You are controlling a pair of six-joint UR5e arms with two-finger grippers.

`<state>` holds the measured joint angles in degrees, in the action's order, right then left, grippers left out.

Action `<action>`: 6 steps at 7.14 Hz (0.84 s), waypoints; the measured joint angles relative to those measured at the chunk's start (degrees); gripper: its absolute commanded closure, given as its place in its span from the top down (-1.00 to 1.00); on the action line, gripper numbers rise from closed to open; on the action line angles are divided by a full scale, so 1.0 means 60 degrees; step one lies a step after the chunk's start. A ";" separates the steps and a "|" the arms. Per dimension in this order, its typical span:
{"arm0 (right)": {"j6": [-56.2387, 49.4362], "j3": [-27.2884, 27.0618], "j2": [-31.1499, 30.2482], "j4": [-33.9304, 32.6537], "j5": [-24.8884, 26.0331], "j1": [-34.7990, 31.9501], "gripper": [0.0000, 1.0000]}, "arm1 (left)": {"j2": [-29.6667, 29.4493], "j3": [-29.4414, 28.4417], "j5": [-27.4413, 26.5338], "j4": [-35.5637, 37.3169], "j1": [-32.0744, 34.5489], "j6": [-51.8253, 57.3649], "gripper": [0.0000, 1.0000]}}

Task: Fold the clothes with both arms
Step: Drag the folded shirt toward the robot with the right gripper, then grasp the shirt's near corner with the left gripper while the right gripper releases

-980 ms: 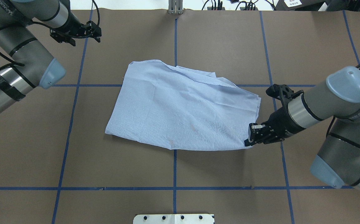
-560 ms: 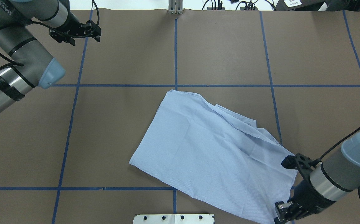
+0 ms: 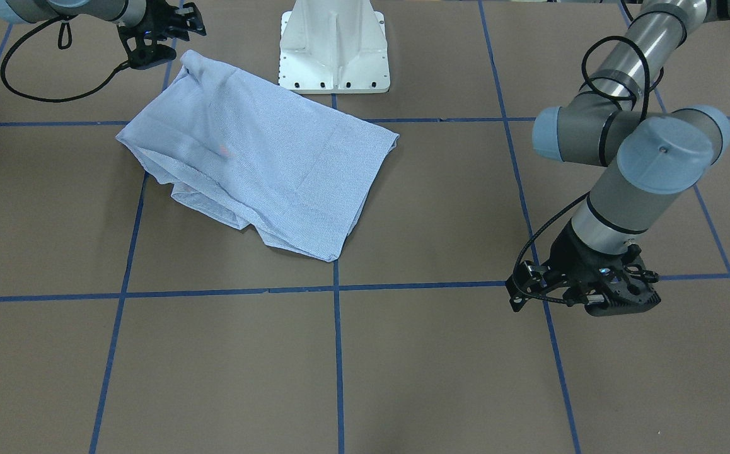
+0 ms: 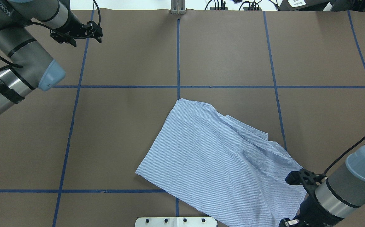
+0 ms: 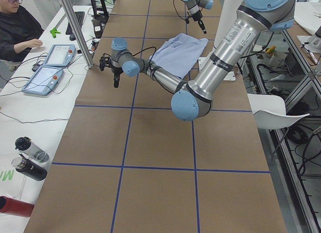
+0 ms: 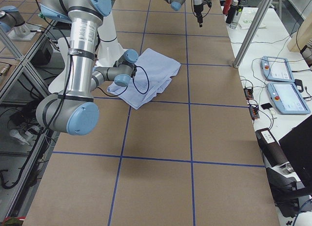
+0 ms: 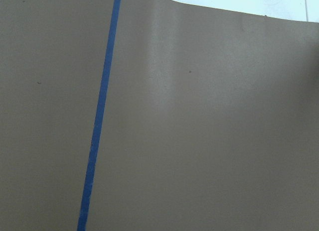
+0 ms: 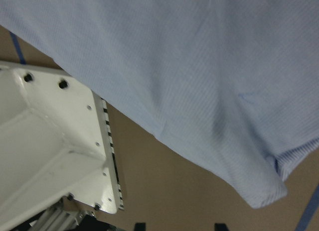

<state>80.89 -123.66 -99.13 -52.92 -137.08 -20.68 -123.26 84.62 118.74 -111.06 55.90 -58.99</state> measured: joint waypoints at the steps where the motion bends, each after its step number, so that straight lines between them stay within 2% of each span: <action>1: -0.0005 0.0109 0.0691 -0.0002 0.0048 -0.0887 1.00 | 0.0515 0.0874 0.0308 -0.0004 -0.0245 -0.0306 0.99; 3: -0.0052 0.0302 0.1851 -0.0011 0.0303 -0.2610 1.00 | 0.1081 0.2412 0.0761 0.0034 -0.1506 -0.2198 0.96; 4: -0.0086 0.0338 0.2139 -0.0012 0.0671 -0.3071 1.00 | 0.1130 0.2919 0.0609 0.0050 -0.2356 -0.3487 0.89; 6: -0.0105 0.0400 0.2373 -0.0013 0.1394 -0.3318 1.00 | 0.1143 0.3490 0.0044 0.0075 -0.3885 -0.5685 0.85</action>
<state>80.26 -121.26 -84.90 -53.00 -128.71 -40.59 -116.40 105.56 119.00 -110.61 32.58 -93.10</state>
